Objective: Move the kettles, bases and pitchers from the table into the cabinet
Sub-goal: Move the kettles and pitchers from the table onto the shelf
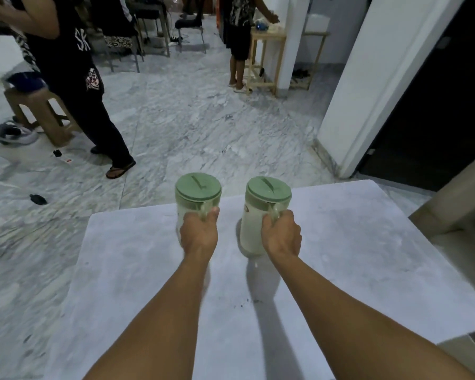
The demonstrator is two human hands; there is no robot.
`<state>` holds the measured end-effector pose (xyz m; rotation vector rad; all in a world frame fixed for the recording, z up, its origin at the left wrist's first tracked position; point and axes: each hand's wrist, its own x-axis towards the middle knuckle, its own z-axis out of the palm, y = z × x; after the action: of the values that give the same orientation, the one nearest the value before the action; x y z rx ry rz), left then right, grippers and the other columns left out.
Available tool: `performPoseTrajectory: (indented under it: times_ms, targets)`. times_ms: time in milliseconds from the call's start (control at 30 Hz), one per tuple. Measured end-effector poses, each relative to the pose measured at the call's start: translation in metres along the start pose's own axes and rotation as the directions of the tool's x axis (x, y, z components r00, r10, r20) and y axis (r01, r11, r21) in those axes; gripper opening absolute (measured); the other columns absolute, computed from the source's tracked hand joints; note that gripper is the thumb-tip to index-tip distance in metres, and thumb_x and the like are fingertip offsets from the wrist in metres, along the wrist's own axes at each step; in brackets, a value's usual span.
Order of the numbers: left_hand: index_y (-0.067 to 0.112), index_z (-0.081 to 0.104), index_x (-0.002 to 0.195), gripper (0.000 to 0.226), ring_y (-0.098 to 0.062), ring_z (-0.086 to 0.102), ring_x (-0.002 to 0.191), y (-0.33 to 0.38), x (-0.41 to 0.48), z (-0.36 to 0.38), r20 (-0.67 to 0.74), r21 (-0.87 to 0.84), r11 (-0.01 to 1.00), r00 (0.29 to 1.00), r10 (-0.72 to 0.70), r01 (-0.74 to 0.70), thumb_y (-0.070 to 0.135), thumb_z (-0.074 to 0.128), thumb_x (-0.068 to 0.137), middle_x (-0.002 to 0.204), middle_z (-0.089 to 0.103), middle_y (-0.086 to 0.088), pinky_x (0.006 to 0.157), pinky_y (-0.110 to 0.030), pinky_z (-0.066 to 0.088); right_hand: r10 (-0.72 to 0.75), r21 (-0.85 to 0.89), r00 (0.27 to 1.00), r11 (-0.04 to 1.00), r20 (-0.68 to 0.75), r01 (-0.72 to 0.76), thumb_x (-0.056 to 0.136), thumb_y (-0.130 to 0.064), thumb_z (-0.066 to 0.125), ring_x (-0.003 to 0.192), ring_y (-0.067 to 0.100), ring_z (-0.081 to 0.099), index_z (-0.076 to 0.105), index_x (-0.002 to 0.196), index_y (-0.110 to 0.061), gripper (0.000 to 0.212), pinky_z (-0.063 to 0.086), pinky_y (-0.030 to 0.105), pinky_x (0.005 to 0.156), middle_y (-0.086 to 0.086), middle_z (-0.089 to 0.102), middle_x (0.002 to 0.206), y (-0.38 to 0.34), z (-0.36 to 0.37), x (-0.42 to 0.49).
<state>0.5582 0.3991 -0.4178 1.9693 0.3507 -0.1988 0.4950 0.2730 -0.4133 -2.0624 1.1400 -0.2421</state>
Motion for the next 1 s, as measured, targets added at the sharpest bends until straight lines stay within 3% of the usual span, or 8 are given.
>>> performPoseTrajectory:
  times_ms: [100,200,367,500,633,733,833,1000]
  targets:
    - [0.001,0.065,0.106,0.055,-0.030,0.068,0.090,0.017,-0.015,0.001,0.130,-0.099,0.990,0.985,0.114,-0.102,0.052,0.058,0.088,0.097,0.073,-0.013,0.078,-0.034,0.052,0.030,0.102,0.994,0.995,-0.107,-0.019,0.096,-0.040,0.052,0.109,0.040,0.060,0.054,0.121,-0.007,0.041,0.046,0.039,0.089,0.017,0.065,0.115,0.001,-0.024,-0.015]
    - [0.006,0.066,0.092,0.040,-0.021,0.064,0.067,0.047,-0.052,-0.004,0.236,-0.255,0.950,0.941,0.243,-0.182,0.045,0.056,0.093,0.075,0.069,-0.006,0.063,-0.027,0.049,0.071,0.245,0.973,0.969,-0.220,-0.015,0.093,-0.039,0.055,0.104,0.038,0.061,0.057,0.115,-0.007,0.039,0.047,0.039,0.086,0.015,0.067,0.108,0.003,-0.065,-0.038]
    - [0.009,0.061,0.082,0.040,-0.015,0.057,0.055,0.099,-0.138,-0.003,0.380,-0.398,0.872,0.815,0.438,-0.283,0.047,0.054,0.093,0.069,0.064,-0.005,0.052,-0.023,0.039,0.141,0.471,0.883,0.877,-0.448,0.099,0.078,-0.042,0.058,0.081,0.034,0.069,0.057,0.091,-0.013,0.032,0.059,0.050,0.077,0.012,0.069,0.087,0.018,-0.168,-0.083]
    - [0.008,0.061,0.082,0.044,-0.017,0.058,0.059,0.138,-0.238,0.014,0.482,-0.506,0.812,0.685,0.547,-0.292,0.052,0.057,0.089,0.069,0.064,-0.004,0.060,-0.027,0.045,0.246,0.510,0.711,0.840,-0.659,0.183,0.075,-0.037,0.058,0.079,0.033,0.069,0.058,0.088,-0.016,0.025,0.060,0.052,0.073,0.010,0.069,0.086,0.051,-0.270,-0.131]
    - [0.006,0.069,0.087,0.049,-0.016,0.058,0.057,0.160,-0.357,0.034,0.584,-0.579,0.755,0.489,0.648,-0.309,0.052,0.054,0.089,0.064,0.064,-0.001,0.060,-0.026,0.045,0.341,0.490,0.492,0.846,-0.801,0.211,0.078,-0.033,0.061,0.084,0.034,0.069,0.058,0.091,-0.014,0.023,0.058,0.049,0.078,0.012,0.071,0.091,0.097,-0.367,-0.194]
    - [0.011,0.064,0.073,0.047,-0.017,0.055,0.055,0.166,-0.448,0.048,0.639,-0.618,0.723,0.340,0.690,-0.309,0.052,0.052,0.092,0.061,0.061,-0.001,0.055,-0.027,0.042,0.391,0.474,0.340,0.857,-0.855,0.204,0.079,-0.037,0.062,0.081,0.032,0.070,0.061,0.094,-0.012,0.028,0.059,0.047,0.077,0.011,0.071,0.091,0.137,-0.428,-0.243]
    - [0.011,0.063,0.078,0.050,-0.021,0.057,0.061,0.167,-0.531,0.069,0.680,-0.643,0.710,0.214,0.702,-0.288,0.057,0.051,0.090,0.068,0.063,-0.005,0.057,-0.029,0.043,0.416,0.462,0.227,0.862,-0.880,0.208,0.086,-0.036,0.064,0.085,0.027,0.067,0.061,0.101,-0.011,0.029,0.058,0.043,0.078,0.006,0.067,0.095,0.178,-0.482,-0.289]
    - [0.012,0.060,0.078,0.048,-0.018,0.054,0.061,0.162,-0.663,0.102,0.691,-0.687,0.680,0.060,0.720,-0.256,0.057,0.051,0.091,0.069,0.059,-0.003,0.052,-0.028,0.037,0.426,0.427,0.053,0.879,-0.903,0.214,0.089,-0.042,0.064,0.090,0.025,0.057,0.058,0.107,-0.007,0.040,0.043,0.032,0.076,0.003,0.058,0.097,0.250,-0.575,-0.345]
